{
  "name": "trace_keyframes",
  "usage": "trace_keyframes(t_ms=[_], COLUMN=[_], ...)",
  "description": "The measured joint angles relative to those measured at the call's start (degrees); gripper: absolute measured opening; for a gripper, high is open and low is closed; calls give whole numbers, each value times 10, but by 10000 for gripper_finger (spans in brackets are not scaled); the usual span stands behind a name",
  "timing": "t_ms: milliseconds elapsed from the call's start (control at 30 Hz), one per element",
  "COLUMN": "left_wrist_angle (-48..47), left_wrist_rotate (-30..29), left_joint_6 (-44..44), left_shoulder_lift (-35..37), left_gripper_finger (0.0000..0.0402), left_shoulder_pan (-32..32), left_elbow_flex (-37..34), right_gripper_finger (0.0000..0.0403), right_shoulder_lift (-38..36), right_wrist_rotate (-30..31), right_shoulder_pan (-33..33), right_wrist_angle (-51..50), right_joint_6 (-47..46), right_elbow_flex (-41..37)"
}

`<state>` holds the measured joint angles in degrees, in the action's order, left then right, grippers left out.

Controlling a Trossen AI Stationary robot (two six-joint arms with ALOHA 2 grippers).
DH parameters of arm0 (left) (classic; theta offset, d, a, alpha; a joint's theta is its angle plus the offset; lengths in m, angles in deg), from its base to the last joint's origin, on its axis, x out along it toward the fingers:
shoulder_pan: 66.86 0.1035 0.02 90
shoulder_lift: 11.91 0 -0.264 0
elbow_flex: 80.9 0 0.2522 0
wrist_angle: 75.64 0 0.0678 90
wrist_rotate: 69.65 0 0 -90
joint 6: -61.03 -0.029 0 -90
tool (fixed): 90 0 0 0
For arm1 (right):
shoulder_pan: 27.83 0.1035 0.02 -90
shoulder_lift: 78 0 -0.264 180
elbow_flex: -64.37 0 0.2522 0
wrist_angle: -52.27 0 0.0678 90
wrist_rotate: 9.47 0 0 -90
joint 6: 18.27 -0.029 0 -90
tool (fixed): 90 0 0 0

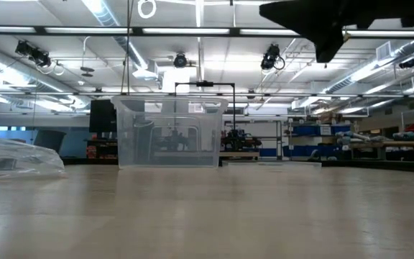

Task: Roll bandage
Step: Roll the black bandage

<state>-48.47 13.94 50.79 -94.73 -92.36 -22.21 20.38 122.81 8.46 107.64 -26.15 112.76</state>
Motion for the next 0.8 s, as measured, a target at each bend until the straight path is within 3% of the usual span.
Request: trace_keyframes(t_ms=[100,200,233,400,800], left_wrist_angle=[1,3,4,14,52], left_wrist_rotate=[-7,-13,-13,-19,-12], left_joint_6=[-5,-16,-17,-17,-16], left_shoulder_lift=[0,0,0,0,2], left_gripper_finger=[0,0,0,0,0], left_shoulder_pan=[0,0,1,9,16], left_elbow_flex=[0,0,0,0,0], right_gripper_finger=[152,43,23,4,1], right_shoulder_lift=[0,0,0,0,0], right_wrist_rotate=[1,-1,-3,-3,42], right_shoulder_pan=[-4,-3,-1,14,24], right_wrist_angle=[-4,-10,-14,-46,-198], right_joint_6=[1,12,17,-7,-126], right_elbow_flex=[0,0,0,0,0])
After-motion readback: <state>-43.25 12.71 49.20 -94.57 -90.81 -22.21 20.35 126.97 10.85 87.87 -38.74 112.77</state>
